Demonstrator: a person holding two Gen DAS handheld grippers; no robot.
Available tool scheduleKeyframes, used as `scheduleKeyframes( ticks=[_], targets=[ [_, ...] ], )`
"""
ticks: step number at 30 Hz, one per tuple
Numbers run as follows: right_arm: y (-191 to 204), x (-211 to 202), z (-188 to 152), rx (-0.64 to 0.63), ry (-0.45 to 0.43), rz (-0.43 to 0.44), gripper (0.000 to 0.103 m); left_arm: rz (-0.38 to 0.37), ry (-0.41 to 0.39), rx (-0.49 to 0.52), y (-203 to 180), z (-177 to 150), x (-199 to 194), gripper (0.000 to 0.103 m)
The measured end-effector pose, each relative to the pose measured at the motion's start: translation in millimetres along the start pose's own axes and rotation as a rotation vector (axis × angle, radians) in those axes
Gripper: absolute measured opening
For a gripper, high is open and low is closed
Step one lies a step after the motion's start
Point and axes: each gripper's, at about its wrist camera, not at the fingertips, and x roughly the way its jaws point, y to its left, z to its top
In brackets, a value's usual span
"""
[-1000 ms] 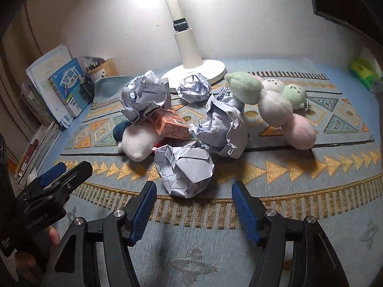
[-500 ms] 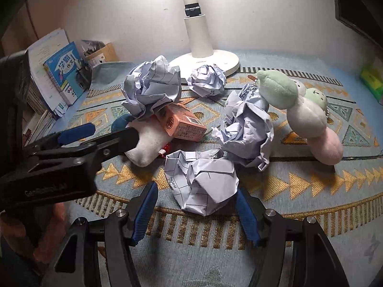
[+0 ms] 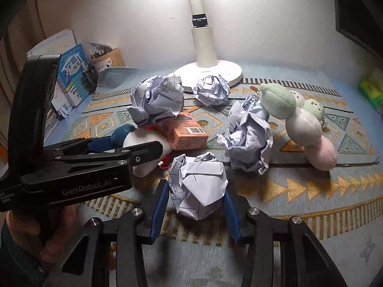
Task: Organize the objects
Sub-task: 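Grasp a paper ball with right while left grasps the white-and-blue plush toy, then lift the plush toy with left while right regrasps the paper ball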
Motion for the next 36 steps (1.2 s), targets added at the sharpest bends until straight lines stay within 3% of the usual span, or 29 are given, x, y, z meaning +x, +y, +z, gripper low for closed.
scheduleKeyframes(
  ticks=[3, 9, 18, 22, 29, 33, 34, 36],
  targets=[
    [-3.7, -22.6, -18.7, -0.006, -0.025, 0.026, 0.043, -0.024, 0.021, -0.004, -2.9, -18.9, -15.9, 0.065],
    [-14.4, -47.0, -42.3, 0.005, -0.016, 0.025, 0.044, -0.051, -0.027, 0.002, -22.3, -61.9, -56.1, 0.065],
    [-25.8, -49.5, -57.8, 0.027, 0.015, 0.005, 0.048, -0.025, -0.093, 0.011, -52.0, -80.8, -72.2, 0.065],
    [-31.0, -47.8, -60.0, 0.05, 0.022, 0.009, 0.067, -0.025, -0.111, -0.023, -45.8, -83.5, -76.2, 0.065],
    [-25.0, -47.0, -67.5, 0.025, 0.04, -0.005, 0.067, -0.032, -0.112, -0.087, -34.3, -84.7, -75.8, 0.065],
    [-9.7, -46.1, -68.0, -0.037, 0.011, -0.11, 0.066, -0.013, -0.112, -0.057, -42.4, -89.3, -77.9, 0.065],
    [-7.8, -44.9, -67.1, -0.045, 0.007, -0.131, 0.056, 0.001, -0.106, -0.05, -43.7, -90.4, -77.4, 0.065],
    [-4.7, -43.4, -65.9, -0.065, 0.003, -0.147, 0.051, 0.005, -0.105, -0.047, -43.4, -91.2, -77.6, 0.065]
  ],
)
